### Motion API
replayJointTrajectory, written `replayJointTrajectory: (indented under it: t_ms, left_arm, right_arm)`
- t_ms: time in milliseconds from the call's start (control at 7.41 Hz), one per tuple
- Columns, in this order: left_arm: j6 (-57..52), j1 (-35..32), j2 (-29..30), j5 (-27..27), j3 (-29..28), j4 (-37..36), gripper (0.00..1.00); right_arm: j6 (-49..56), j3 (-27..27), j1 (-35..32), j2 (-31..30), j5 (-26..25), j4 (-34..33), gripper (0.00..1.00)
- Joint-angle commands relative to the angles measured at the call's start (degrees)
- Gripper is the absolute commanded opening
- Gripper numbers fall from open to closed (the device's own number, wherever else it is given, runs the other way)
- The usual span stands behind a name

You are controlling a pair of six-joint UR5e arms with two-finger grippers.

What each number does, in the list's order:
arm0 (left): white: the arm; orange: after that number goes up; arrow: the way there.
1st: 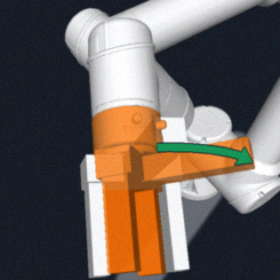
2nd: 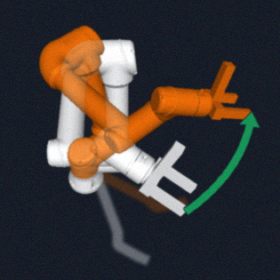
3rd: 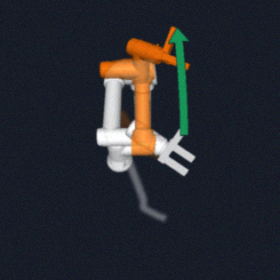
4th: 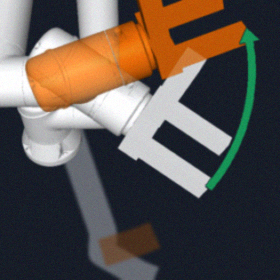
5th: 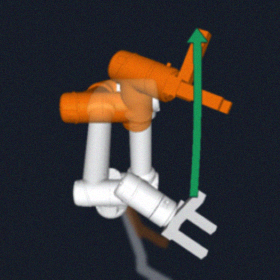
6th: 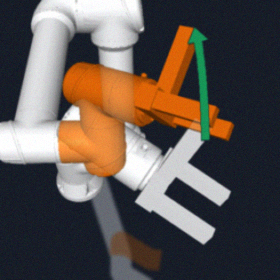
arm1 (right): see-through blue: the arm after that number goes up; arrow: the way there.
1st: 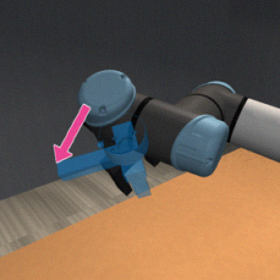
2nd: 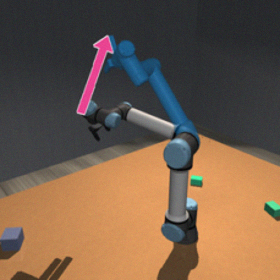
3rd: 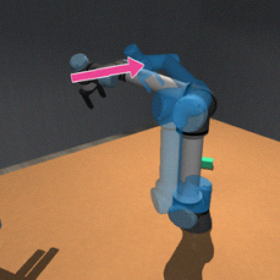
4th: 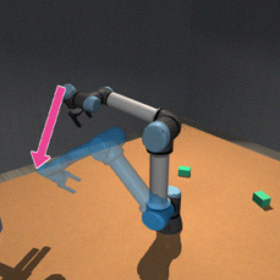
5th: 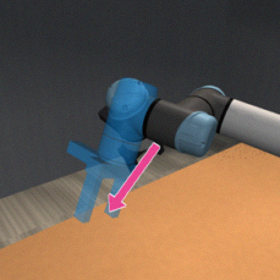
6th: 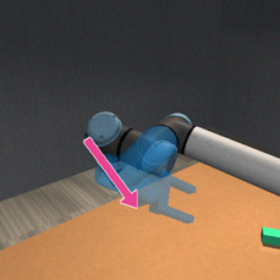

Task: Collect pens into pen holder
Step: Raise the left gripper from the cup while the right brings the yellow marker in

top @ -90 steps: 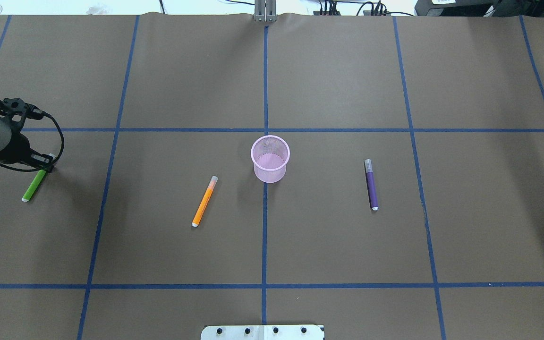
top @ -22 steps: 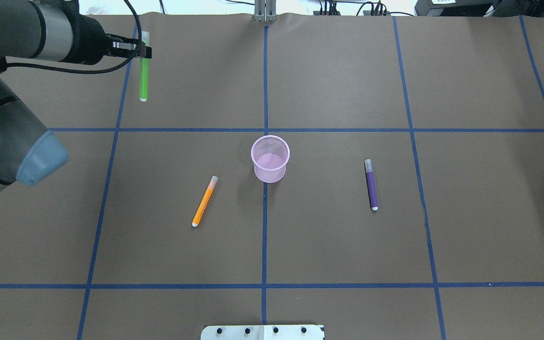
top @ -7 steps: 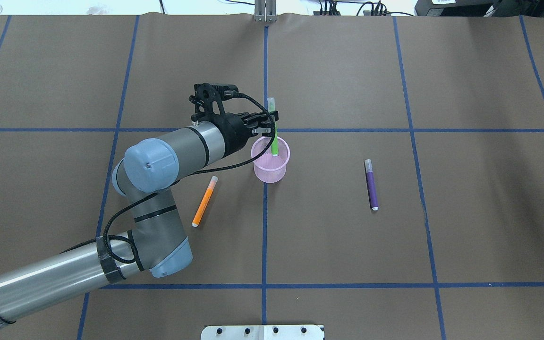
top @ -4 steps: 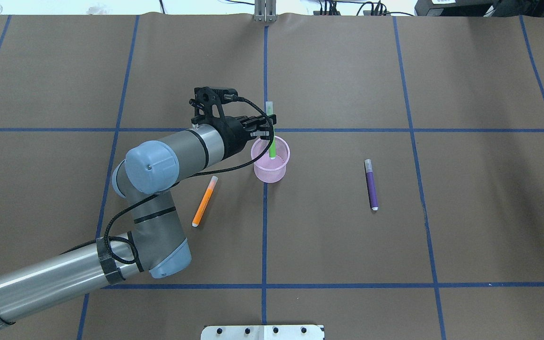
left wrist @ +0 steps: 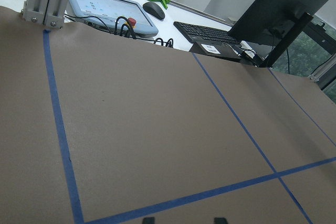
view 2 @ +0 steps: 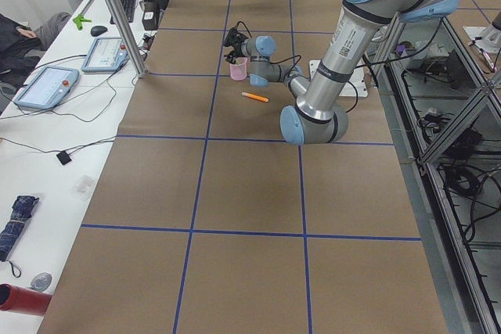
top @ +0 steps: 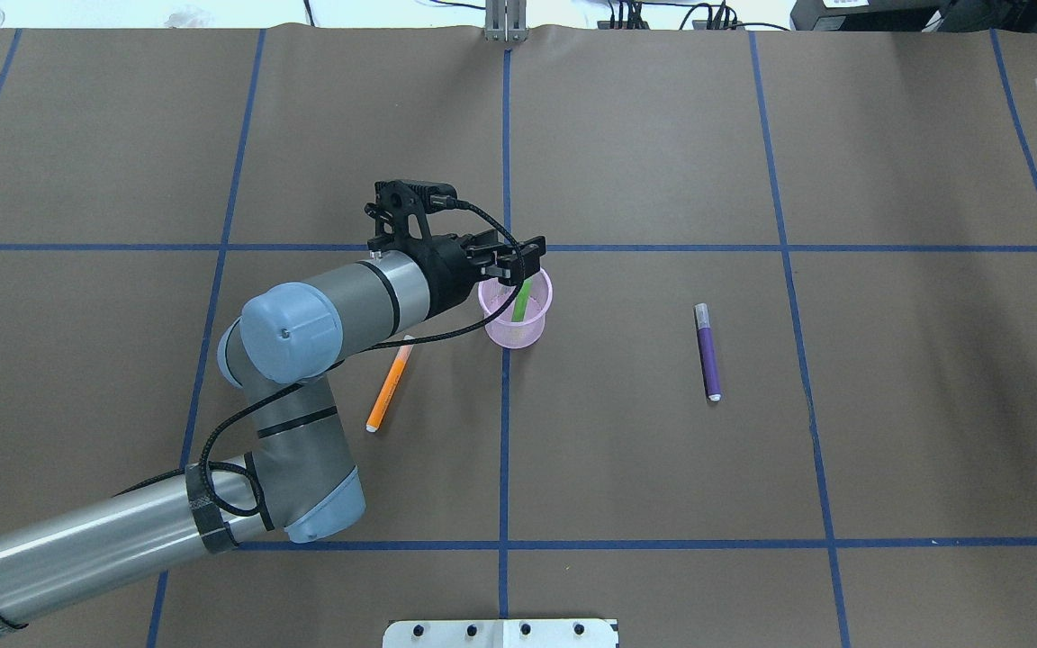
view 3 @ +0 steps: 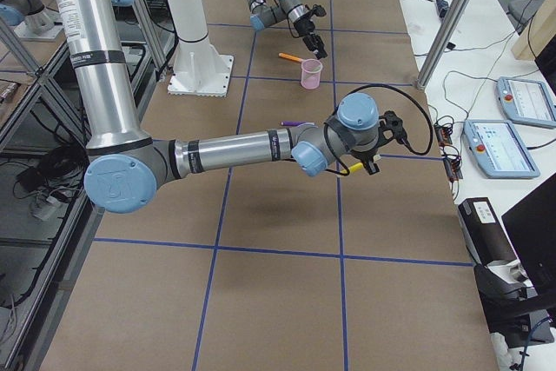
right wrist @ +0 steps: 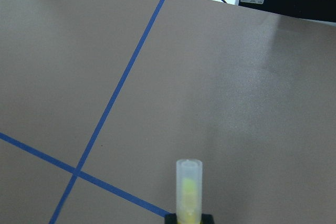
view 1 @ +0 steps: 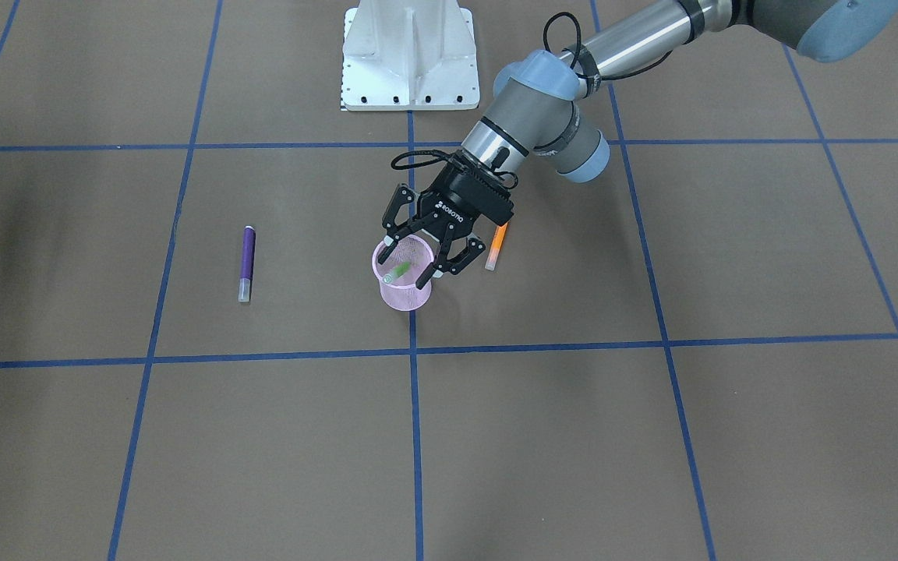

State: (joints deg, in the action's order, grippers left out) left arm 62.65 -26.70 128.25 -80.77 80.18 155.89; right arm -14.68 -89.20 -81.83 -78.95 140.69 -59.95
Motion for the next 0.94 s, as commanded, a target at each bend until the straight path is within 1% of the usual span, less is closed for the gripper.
replayJointTrajectory:
  t_ms: [0, 135, 270, 405, 540, 675, 810]
  left_arm:
    - [0.1, -0.1, 0.3, -0.2, 1.8, -0.1, 0.88]
    - [0.0, -1.2, 0.3, -2.1, 2.0, -1.1, 0.88]
    - [0.1, -4.4, 0.3, -6.9, 2.2, -5.4, 0.88]
    - [0.1, -7.8, 0.1, -13.0, 3.6, -11.2, 0.89]
    - [0.1, -11.1, -0.1, -20.0, 5.9, -17.5, 0.89]
    - [0.1, -13.2, -1.2, -25.9, 9.8, -24.1, 0.89]
    - [0.2, -13.5, -3.8, -28.4, 16.3, -32.0, 0.89]
  right_arm:
    - [-0.3, -1.2, 0.0, 2.0, -0.1, -0.1, 0.0]
    - [-3.0, -2.5, 0.0, 3.9, -0.1, 0.0, 0.0]
    - [-5.9, -4.3, 0.0, 4.7, -0.2, 0.0, 0.0]
    - [-9.5, -5.2, 0.0, 6.0, -0.2, 0.0, 0.0]
    - [-10.6, -5.8, 0.2, 7.6, -0.2, 0.0, 0.0]
    - [-10.8, -7.0, 0.3, 7.8, -0.2, 0.0, 0.0]
    - [-10.8, -7.8, 0.3, 7.8, -0.3, 1.0, 0.0]
